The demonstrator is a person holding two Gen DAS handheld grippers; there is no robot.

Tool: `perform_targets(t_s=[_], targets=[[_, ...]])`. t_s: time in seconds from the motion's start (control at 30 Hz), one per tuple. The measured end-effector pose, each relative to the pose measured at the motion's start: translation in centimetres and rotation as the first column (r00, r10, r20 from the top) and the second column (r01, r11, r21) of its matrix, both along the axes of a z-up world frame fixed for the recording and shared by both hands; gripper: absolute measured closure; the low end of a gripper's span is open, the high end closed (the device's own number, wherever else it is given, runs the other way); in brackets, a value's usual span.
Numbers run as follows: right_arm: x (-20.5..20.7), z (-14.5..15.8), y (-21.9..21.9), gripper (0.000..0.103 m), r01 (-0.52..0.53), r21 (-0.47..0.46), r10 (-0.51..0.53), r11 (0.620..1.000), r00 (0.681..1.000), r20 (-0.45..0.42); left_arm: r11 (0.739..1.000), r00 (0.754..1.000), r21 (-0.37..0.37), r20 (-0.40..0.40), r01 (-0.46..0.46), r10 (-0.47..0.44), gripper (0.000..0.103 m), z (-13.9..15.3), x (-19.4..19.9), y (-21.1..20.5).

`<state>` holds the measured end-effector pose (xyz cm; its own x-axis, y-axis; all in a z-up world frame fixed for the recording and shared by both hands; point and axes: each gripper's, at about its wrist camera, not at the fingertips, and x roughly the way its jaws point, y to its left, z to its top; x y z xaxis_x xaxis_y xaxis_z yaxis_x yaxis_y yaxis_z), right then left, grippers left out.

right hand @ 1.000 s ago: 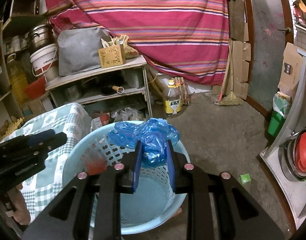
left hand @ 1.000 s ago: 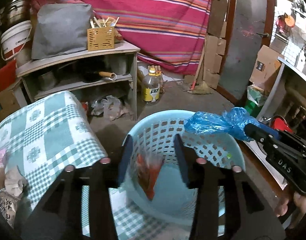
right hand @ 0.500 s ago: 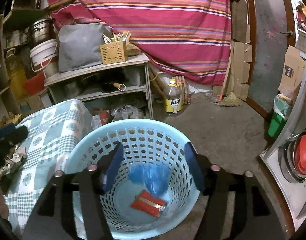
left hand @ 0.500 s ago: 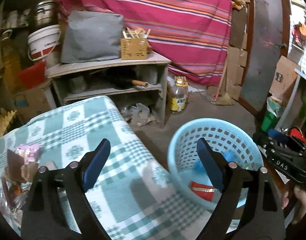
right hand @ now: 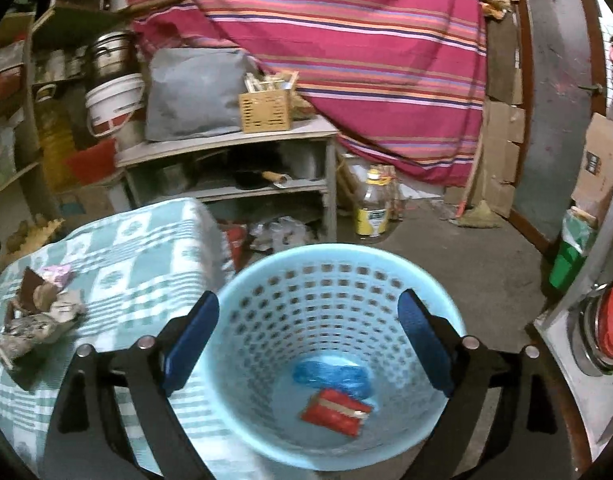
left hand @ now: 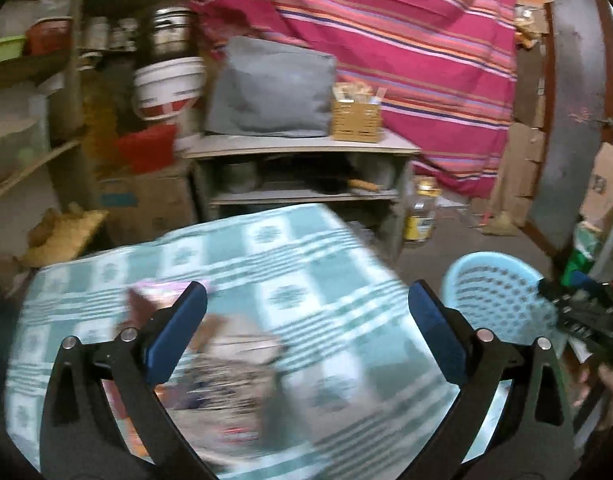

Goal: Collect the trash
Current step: 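Return both tools to the table and grasp the dark red sponge with left tool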

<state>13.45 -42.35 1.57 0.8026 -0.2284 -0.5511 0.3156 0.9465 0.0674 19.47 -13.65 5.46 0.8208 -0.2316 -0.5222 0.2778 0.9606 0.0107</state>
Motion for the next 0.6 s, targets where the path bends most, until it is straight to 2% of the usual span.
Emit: perform_targets(t_s=[0.1,0.2,0.4,0.5,0.6], targets=[[0.6,-0.1,2.1,0.014,-0.037,0.000,0.037,0.999,0.999,-0.005,0.998,0.998,0.014,-0.013,-0.068,0.068,0.006,-0.7,0.2,4.8],[1.3,-0.3,4.6,0.014,-0.076,0.006,0.076,0.997,0.997,-0.014,0.987,0.988,0.058,-0.033,-0.149,0.151,0.006,-2.1,0.9,9.3],[2.5,-0.6,9.7,0.014,-0.154,-0.029,0.153,0.988,0.988,-0.028,0.957,0.950,0.080,-0.122,-0.279,0.287,0.006,-5.9,2.7,17.6],[3.2,-1.1,11.8,0.014,-0.185,-0.043,0.183,0.982,0.982,-0.048,0.955,0.936,0.048,-0.190,-0.294,0.297,0.006,-7.2,3.5,19.4],[4.1,-1.7,13.7,0.014,-0.213,-0.067,0.208,0.975,0.975,-0.079,0.952,0.926,0.060,-0.218,-0.302,0.307,0.006,-8.6,4.6,20.3]])
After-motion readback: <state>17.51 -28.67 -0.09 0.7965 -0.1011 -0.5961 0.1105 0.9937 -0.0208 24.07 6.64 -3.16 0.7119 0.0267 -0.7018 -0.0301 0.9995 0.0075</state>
